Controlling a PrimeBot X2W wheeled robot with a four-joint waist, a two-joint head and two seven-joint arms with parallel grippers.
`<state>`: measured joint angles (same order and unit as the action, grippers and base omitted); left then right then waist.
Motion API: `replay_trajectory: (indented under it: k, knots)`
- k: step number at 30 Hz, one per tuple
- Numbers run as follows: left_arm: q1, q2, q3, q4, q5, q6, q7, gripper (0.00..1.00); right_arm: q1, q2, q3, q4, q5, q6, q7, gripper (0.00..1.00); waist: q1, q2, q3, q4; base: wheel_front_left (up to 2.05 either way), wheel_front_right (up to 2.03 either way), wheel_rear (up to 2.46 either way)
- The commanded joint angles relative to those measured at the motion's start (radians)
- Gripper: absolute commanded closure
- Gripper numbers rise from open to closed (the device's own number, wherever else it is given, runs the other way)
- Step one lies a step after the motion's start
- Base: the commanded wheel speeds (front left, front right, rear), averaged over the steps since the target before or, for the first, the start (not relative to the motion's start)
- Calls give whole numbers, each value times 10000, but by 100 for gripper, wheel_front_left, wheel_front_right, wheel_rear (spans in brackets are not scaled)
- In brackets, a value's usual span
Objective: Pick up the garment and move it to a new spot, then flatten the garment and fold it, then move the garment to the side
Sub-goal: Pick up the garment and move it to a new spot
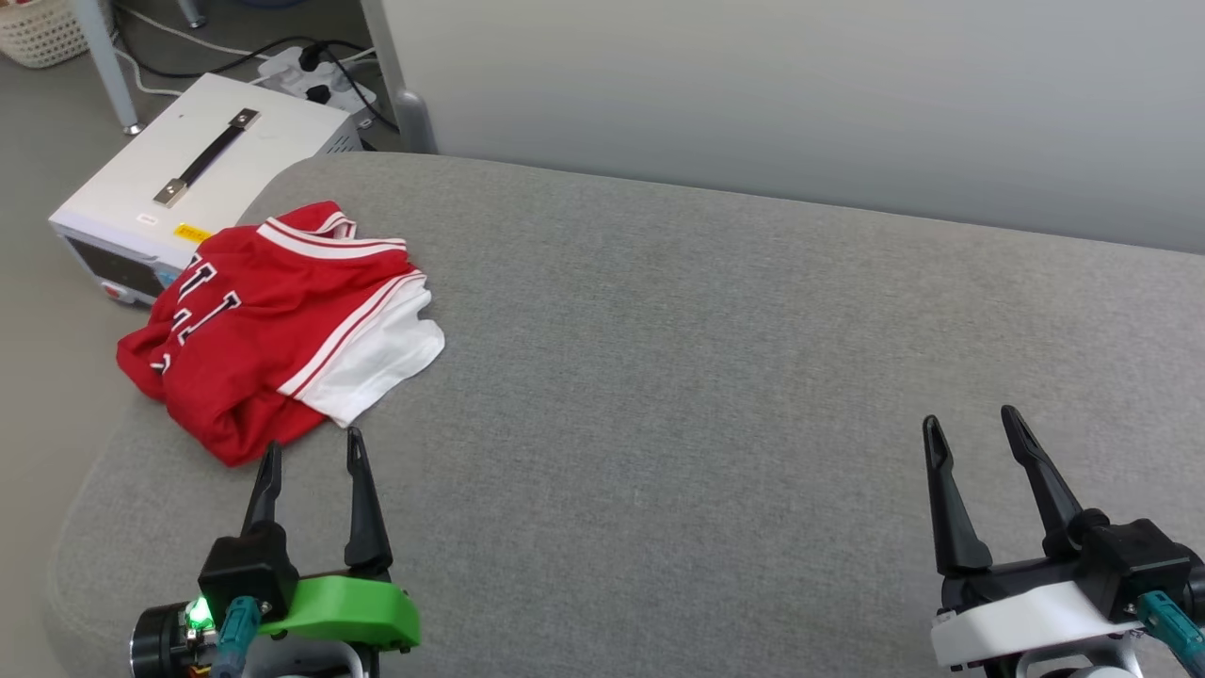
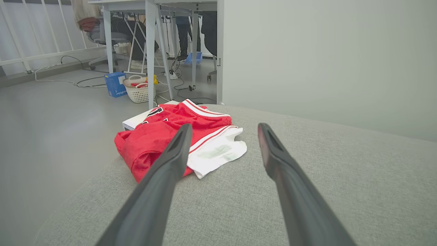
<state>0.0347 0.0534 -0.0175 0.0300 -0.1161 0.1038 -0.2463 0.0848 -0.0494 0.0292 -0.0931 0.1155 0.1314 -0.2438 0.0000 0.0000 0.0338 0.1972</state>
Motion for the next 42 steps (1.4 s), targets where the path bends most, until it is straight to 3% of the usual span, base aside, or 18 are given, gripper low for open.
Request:
replay_trajectory:
  k: [1,18,29,33,36,42]
  knots:
    - [-17,-31,96,27,-138,77,-103,0,-17,-8,41,-84,-80,-7,-128,0,0,0,165,635,0,0,0]
    - [-16,-32,477,128,-435,29,-155,0,-127,-8,349,-109,-330,-7,-180,0,0,0,407,2388,0,0,0]
    - [-3,-32,617,289,-789,-101,-155,0,-159,-8,410,-95,-365,-7,-180,0,0,0,460,2721,0,0,0]
    - [-308,-32,840,385,-957,-491,-155,0,-280,-8,498,-110,-424,-7,-180,0,0,0,619,2519,0,0,0]
    - [-981,23,1210,777,-1080,-1085,-155,0,-427,-8,523,-178,-580,-7,-180,0,0,0,907,2282,0,0,0]
    - [-3236,888,1758,1651,-1092,-1891,-155,0,-907,-190,464,-408,-878,-7,-180,0,0,0,1797,1693,0,0,0]
